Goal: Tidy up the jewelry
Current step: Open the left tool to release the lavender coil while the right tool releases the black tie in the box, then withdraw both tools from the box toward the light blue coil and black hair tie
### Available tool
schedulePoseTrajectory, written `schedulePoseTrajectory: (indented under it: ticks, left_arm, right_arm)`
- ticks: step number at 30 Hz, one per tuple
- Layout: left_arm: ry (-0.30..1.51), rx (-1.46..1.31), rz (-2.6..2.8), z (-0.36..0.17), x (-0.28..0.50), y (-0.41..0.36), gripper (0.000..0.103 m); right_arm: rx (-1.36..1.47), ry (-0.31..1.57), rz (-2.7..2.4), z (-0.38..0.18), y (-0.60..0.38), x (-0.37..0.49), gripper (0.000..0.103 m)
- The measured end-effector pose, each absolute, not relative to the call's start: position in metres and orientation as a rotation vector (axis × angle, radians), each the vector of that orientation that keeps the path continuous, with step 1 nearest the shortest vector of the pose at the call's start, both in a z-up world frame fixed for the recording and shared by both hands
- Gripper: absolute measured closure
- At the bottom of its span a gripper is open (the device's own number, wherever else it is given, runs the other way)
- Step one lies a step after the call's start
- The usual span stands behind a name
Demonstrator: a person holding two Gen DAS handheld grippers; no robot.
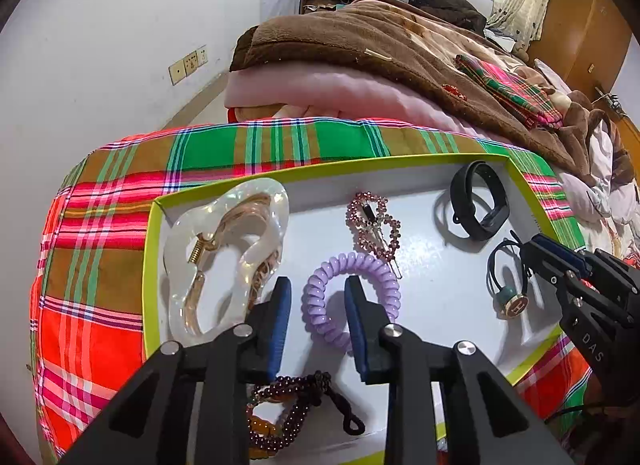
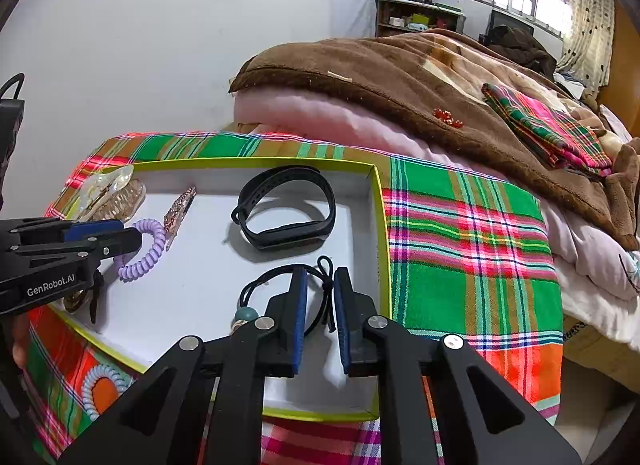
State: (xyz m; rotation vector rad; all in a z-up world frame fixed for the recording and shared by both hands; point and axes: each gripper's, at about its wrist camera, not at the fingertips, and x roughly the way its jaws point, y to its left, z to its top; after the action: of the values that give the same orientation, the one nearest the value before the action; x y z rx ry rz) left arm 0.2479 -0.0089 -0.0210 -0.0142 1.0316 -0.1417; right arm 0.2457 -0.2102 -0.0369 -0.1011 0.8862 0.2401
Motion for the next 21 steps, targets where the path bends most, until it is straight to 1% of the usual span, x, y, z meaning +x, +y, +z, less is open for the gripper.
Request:
schedulePoseTrajectory:
  ticks: [3,5,11,13,21]
  left_arm:
    - [1.033,-0.014,-0.141,-0.021,0.2476,-0.0086,0.07]
    - [1.033,-0.015,-0.139,-0.0207,0.2476,-0.0083,0.069]
    - [1.027,-0.016,-0.141,-0.0187,0.2469,-0.0079,0.067]
    - [1.019,-0.019,-0.15,-0.0171,0.2464,-0.0076,0.063]
    - [1.003,-0.03,-0.152,-0.0113,0.2411,-0.0065,0.058]
  right_arm:
    - [-0.098,0.888,0.242,-0.0369,-0.2098,0.2469,0.085]
    - [-0.098,0.885,0.243,-0.0367,-0.2096,0.247,0.08]
    - [-0.092,0.88,0.241,-0.0359,-0.2096,0.2465,0.08]
    - [-0.087,0.878,0.241,-0.0352,-0.2103,0.2462,0.08]
    - [-0.067,0.864,0.241,-0.0301,-0.2121,0.2412,0.08]
